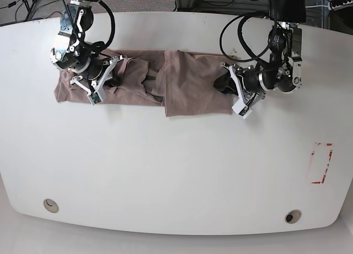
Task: Fold the T-shirt properly
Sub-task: 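Release the right gripper and move it along the strip toward the left gripper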
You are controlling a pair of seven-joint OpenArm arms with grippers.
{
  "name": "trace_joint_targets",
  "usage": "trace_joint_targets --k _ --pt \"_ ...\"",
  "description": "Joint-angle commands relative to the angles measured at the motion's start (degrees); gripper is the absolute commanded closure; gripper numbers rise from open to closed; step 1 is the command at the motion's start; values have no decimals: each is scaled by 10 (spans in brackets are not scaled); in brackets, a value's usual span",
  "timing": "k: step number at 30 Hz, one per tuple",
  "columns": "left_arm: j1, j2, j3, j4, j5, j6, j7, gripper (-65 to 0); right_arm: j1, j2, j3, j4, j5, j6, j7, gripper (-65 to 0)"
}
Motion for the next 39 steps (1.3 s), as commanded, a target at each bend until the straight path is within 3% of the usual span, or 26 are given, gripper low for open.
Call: trace_joint_targets --k 1,6,9,11,15,19,34,39 --pt "-8 -4 0 -19 -8 -1 -31 -75 13 3 3 46 9 1 -17 -55" --pt "-16 -3 0 -55 -8 -1 -33 -75 26 -7 10 98 41 1 -62 -59" --pt "-22 -1 0 -68 -8 0 -34 -75 42 -14 50 116 86 1 -104 -122" --pt "-24 -1 1 -78 -8 0 -34 -75 62 -21 86 116 115 1 -132 -201" --pt "-25 -4 1 -100 -8 0 -36 -75 93 -33 165 97 155 1 -176 -426" --pt "-34 -5 1 -114 -8 0 -36 -75 114 -31 230 67 175 1 -194 -566" --pt "-35 -9 1 -118 -8 0 -36 -76 154 39 416 -81 183 1 -245 -575" --pt "-35 -9 1 -119 -8 0 -36 -76 156 81 444 -159 229 1 -246 -575"
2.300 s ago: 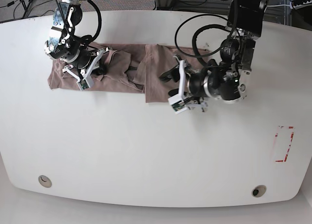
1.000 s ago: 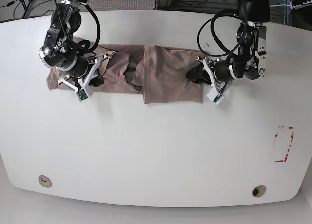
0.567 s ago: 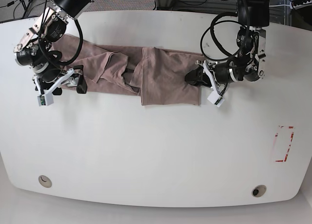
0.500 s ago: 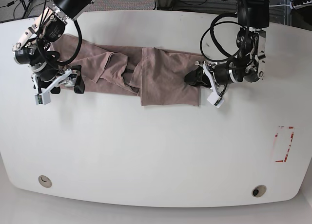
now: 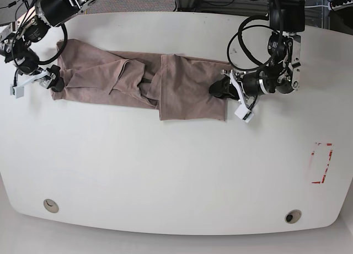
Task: Fold the T-shirt properly
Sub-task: 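Release the right gripper and move it along the strip toward the left gripper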
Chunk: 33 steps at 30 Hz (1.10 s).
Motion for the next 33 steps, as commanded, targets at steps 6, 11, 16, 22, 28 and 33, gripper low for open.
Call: trace_joint_targets --k 6,11,16,22,28,33 --pt "2 -8 0 -1 42 12 27 -76 8 72 33 -127 91 1 8 -575" --pt "2 -8 0 -1 42 12 27 -76 -8 86 35 -171 126 1 9 -575" --pt "2 -9 0 -1 42 12 27 -76 -24 82 34 -184 139 1 9 -575" --pt "2 -16 0 -1 42 12 28 -76 -38 57 15 -180 139 1 10 -575" --pt "2 -16 0 -1 42 12 28 -76 -49 35 -23 -160 139 1 13 -574" --pt "2 -16 0 -1 42 12 28 -76 -53 3 -59 -102 136 1 16 -574"
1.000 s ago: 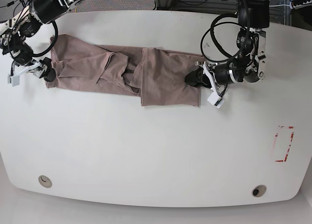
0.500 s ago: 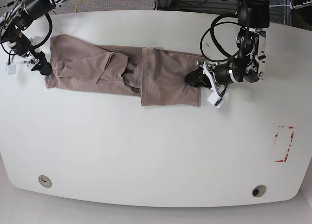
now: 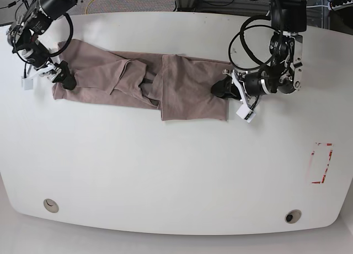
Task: Fold the T-shirt properly
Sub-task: 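Release the right gripper and move it along the strip toward the left gripper, then grasp the strip end with the right gripper and fold it toward the left gripper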
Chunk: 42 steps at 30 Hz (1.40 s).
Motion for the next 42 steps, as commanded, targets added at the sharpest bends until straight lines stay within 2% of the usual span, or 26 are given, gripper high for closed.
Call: trace_joint_targets --k 1,6,10,16,17,20,23,26,31,33,37,42 --pt "1 -8 -1 -1 45 12 29 -76 -4 -8 -21 33 -18 -3 -19 -574" --pt "2 -8 0 -1 45 12 29 -76 -6 -28 -42 76 -18 -3 -18 -566" --pt "2 -8 0 -1 45 12 29 -76 -6 -31 -43 96 -19 -3 -17 -493" --pt "2 -8 0 -1 45 12 29 -76 -4 -30 -59 100 -19 -3 -15 -303" --pt "2 -8 0 -1 45 12 29 -76 -3 -30 -60 102 -19 -3 -14 -241" --pt "2 -8 0 -1 45 12 30 -76 -2 -27 -60 102 -19 -3 -10 -116" --pt "2 -8 0 -1 45 12 30 -76 -2 -12 -74 102 -19 -3 -9 -21" --pt "2 -8 1 -1 47 13 30 -78 -4 -7 -94 104 -19 -3 -3 -5" --pt "0 -2 2 -1 99 53 30 -79 -14 -4 -113 141 -28 -3 14 -2" --pt "-1 13 7 -1 121 61 29 -81 -19 -4 -123 169 -43 -3 15 -2" --pt "-2 27 25 4 158 61 29 -81 -22 -6 -152 233 -82 -12 17 0" --pt "-20 40 47 0 171 62 30 -81 -29 -10 -205 315 -129 -15 17 0"
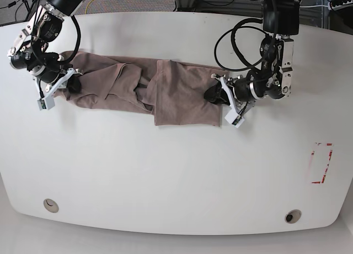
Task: Fold the T-shirt properly
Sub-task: 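Grasp the strip end with the right gripper and fold it toward the left gripper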
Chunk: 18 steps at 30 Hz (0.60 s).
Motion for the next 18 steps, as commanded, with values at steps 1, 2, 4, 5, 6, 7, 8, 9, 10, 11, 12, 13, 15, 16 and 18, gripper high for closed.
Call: trace_joint_targets --k 1,2,4,5,6,7,8,9,10,11,12,13,15,16,18 --pt "-6 3 14 -12 67 22 60 -81 1 4 -27 54 -12 0 17 0" --pt "-8 4 18 -12 67 23 60 -81 1 0 -37 67 -16 -1 20 0" --pt "-11 10 26 -12 67 23 60 -81 0 -11 -52 92 -23 -1 24 0" --pt "-12 15 29 -12 67 23 60 -81 0 -16 -60 104 -24 -1 25 0" --pt "-12 19 34 -12 67 23 60 -81 0 -20 -67 114 -23 -1 26 0" --pt "-12 22 36 -12 67 24 60 -81 0 -24 -74 121 -21 -1 25 0" --pt "-13 25 39 -12 67 25 61 -81 0 -29 -83 126 -20 -1 25 0" --pt "-13 27 40 -12 67 30 61 -81 0 -33 -90 129 -20 -1 25 0" --pt "-13 30 42 -12 67 38 61 -81 0 -39 -100 132 -19 -1 25 0" --pt "-14 34 43 -12 67 47 61 -81 0 -46 -108 132 -19 -1 25 0" --pt "-15 36 43 -12 67 54 60 -81 0 -52 -113 132 -19 1 25 0" --pt "-21 41 43 -12 67 66 59 -81 0 -58 -121 132 -15 3 25 0" --pt "-28 46 47 -13 67 81 59 -81 0 -68 -132 132 -5 3 26 0" --pt "-30 47 50 -13 67 85 58 -81 0 -72 -134 132 0 3 27 0" --pt "-35 47 61 -18 67 91 58 -81 1 -86 -153 132 19 3 28 0"
